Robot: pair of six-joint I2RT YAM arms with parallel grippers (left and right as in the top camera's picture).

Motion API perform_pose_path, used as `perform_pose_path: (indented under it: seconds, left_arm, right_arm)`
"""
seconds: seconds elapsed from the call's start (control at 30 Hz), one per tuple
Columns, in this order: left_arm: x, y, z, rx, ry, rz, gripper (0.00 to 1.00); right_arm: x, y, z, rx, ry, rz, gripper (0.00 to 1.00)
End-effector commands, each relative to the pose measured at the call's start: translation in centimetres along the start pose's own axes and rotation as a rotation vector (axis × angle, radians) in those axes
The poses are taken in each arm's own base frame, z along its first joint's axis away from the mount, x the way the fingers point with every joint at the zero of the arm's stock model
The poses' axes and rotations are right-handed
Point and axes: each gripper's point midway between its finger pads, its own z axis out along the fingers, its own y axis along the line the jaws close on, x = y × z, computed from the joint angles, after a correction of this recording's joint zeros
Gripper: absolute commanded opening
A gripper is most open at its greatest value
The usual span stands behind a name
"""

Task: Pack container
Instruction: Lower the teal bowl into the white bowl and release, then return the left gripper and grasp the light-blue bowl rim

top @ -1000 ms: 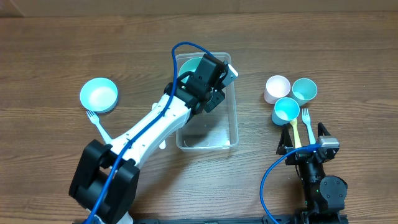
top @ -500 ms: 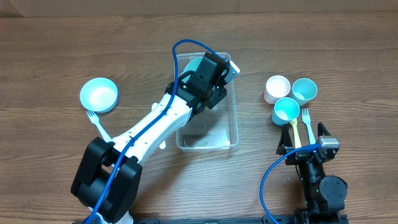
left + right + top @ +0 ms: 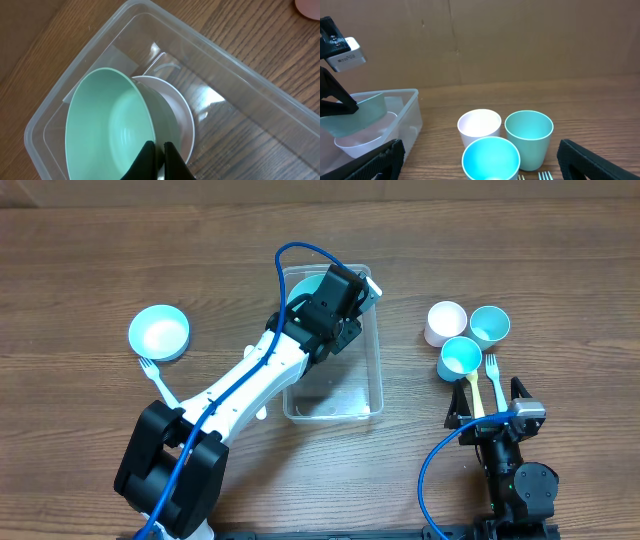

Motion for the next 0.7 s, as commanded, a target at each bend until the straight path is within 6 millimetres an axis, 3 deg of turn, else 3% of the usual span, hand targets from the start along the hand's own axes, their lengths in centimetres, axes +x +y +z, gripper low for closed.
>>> perform_pose_path:
  seconds: [0.0, 0.07, 0.1, 0.17, 0.23, 0.4, 0.47, 0.57, 0.67]
  left_arm:
    - [0.0, 0.3, 0.2, -0.017, 0.004, 0.014, 0.08]
    - [0.0, 0.4, 0.2, -0.018, 0.004, 0.015, 0.12]
    - [0.0, 0.5, 0.2, -0.019, 0.005, 0.013, 0.24]
    - [0.2, 0.9, 0.3, -0.023, 0.011, 0.007, 0.39]
    - [0.6, 1.5, 0.4, -0.029, 0.022, -0.004, 0.95]
    - [1.1, 1.6, 0.1, -0.025, 0.042, -0.012, 1.00]
    - [0.8, 2.1, -1.1, -0.039, 0.030, -0.069, 1.00]
    - [0.7, 4.3, -3.5, -0.099, 0.014, -0.198, 1.00]
    - [2.4, 8.4, -7.1, -0.194, 0.030, -0.366, 1.00]
  right_arm:
    - [0.2, -0.2, 0.0, 0.008, -0.003, -0.004, 1.00]
    - [0.2, -0.2, 0.0, 0.008, -0.003, -0.004, 1.00]
    - [0.2, -0.2, 0.0, 0.008, -0.003, -0.004, 1.00]
    - [0.2, -0.2, 0.0, 0.008, -0.003, -0.004, 1.00]
    - [0.2, -0.2, 0.0, 0.008, -0.003, -0.004, 1.00]
    - [0.2, -0.2, 0.0, 0.008, -0.003, -0.004, 1.00]
    - [0.2, -0.2, 0.0, 0.008, -0.003, -0.004, 1.00]
    - [0.2, -0.2, 0.0, 0.008, -0.003, -0.004, 1.00]
    - [0.2, -0.2, 0.0, 0.008, -0.003, -0.004, 1.00]
